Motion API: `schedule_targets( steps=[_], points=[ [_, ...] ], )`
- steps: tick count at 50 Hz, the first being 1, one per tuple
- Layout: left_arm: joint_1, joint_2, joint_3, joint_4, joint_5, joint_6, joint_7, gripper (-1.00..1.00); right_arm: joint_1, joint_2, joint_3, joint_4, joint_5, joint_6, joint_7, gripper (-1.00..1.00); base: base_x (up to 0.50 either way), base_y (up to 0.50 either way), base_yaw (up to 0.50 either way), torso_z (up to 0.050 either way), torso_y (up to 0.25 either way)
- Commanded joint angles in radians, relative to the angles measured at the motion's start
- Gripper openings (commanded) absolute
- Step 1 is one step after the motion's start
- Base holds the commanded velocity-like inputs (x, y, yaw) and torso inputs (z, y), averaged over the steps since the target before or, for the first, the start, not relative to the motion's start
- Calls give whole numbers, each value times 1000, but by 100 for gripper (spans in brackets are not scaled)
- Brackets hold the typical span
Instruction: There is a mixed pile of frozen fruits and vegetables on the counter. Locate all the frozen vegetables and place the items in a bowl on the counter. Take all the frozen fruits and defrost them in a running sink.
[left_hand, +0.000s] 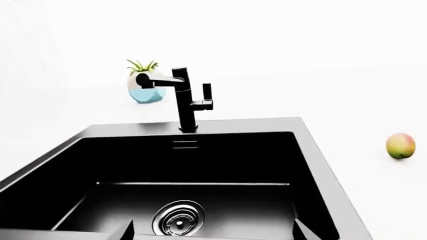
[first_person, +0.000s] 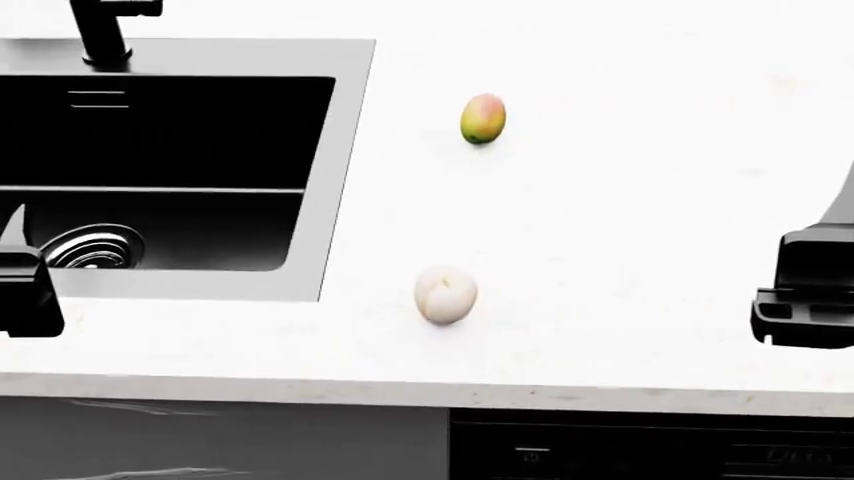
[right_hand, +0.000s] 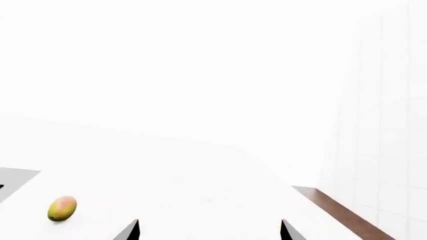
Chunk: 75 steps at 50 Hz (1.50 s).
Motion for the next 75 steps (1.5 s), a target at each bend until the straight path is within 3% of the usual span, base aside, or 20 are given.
schedule_targets(
  steps=[1,65,73,75],
  points=[
    [-1,-2,0,1,-5,-8,3,100,-11,8,-9,1,0,-38,12,100,203,0,0,0,0],
    [2,-5,22,-5,0,9,4,100,12,-8,-33,-2,-10,-18,0,100,271,-45,0,0,0],
    [-25,-17,82,68,-61,-41,59,100,24,-9,-47,-1,-8,-7,-3,100,27,0,0,0,0],
    [-27,-24,77,137,-129,-26,139,100,30,-12,-57,1,-13,0,-4,100,0,0,0,0,0]
  ],
)
